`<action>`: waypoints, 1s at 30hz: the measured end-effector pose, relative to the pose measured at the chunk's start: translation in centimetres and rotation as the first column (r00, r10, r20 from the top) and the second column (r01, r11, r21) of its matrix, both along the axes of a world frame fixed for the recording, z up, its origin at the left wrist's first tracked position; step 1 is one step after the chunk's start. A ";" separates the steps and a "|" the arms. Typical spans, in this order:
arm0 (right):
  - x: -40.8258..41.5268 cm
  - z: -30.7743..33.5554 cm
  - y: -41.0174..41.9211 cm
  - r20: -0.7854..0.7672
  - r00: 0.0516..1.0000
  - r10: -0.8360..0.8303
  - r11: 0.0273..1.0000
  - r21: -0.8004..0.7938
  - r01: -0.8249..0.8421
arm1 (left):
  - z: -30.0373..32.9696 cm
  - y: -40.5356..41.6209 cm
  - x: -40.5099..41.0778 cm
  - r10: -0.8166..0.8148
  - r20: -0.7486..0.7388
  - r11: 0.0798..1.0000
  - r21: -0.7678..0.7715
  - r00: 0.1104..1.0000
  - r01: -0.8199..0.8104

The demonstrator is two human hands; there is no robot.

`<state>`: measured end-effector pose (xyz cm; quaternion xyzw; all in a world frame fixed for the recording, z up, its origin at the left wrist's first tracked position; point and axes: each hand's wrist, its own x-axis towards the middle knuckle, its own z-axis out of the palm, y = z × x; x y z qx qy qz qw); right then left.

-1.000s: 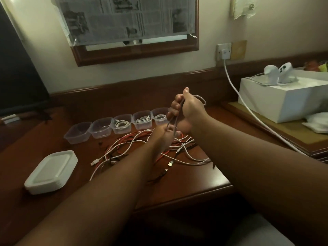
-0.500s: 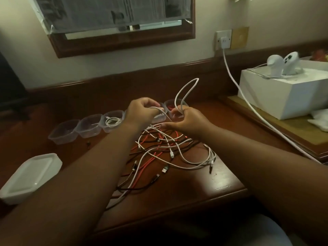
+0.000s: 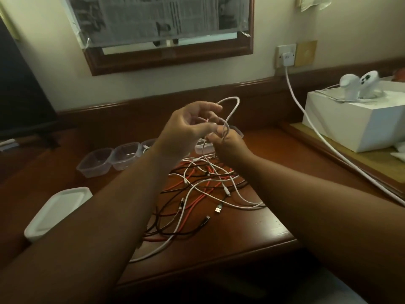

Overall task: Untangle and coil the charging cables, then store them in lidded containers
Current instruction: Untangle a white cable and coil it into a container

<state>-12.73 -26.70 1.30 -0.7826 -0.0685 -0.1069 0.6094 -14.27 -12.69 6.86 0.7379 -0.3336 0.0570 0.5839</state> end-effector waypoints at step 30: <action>-7.3 4.7 1.4 0.167 0.968 0.189 0.864 -0.497 -0.083 | -5.4 10.2 1.4 0.311 -0.523 0.928 -0.016 0.794 -0.373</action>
